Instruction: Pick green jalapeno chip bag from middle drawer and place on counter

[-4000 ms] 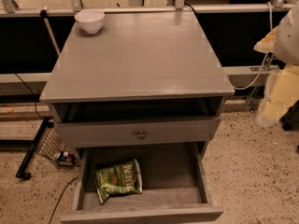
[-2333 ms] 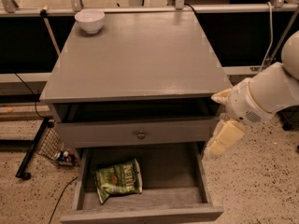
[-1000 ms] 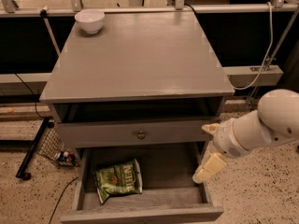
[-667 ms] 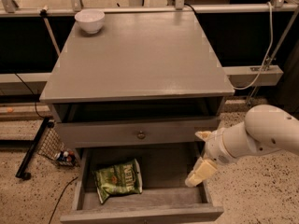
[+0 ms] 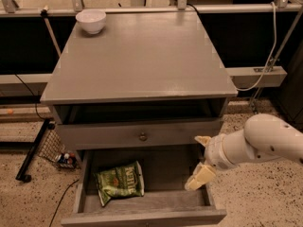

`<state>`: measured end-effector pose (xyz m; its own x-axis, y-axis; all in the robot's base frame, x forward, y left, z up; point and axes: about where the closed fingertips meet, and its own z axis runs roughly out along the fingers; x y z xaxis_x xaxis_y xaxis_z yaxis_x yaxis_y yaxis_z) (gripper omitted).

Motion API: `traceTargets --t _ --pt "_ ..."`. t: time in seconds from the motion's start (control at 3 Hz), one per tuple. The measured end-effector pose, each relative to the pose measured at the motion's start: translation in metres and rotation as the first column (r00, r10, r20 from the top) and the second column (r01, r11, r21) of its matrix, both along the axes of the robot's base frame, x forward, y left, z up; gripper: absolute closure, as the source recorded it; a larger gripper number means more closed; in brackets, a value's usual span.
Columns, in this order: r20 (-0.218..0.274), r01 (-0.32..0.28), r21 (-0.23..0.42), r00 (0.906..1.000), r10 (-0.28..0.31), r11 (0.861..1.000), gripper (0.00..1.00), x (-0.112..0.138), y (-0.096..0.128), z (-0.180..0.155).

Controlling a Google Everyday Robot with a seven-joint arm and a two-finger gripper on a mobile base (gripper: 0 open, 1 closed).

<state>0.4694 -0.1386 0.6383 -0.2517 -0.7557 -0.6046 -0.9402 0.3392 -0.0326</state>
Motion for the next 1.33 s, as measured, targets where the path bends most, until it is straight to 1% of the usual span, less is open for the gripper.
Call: traceTargets --t 0.33,0.67,1.0,1.33 --pt "0.004 -0.026 0.051 0.9997 0.026 0.998 0.00 0.003 0.010 -0.033" --pt "-0.013 -0.042 0.088 0.9990 0.044 0.995 0.00 0.003 0.017 -0.057" --pt "-0.041 -0.048 0.134 0.9977 0.054 0.990 0.00 -0.001 0.021 -0.081" --pt "-0.041 -0.048 0.134 0.9977 0.054 0.990 0.00 -0.001 0.021 -0.081"
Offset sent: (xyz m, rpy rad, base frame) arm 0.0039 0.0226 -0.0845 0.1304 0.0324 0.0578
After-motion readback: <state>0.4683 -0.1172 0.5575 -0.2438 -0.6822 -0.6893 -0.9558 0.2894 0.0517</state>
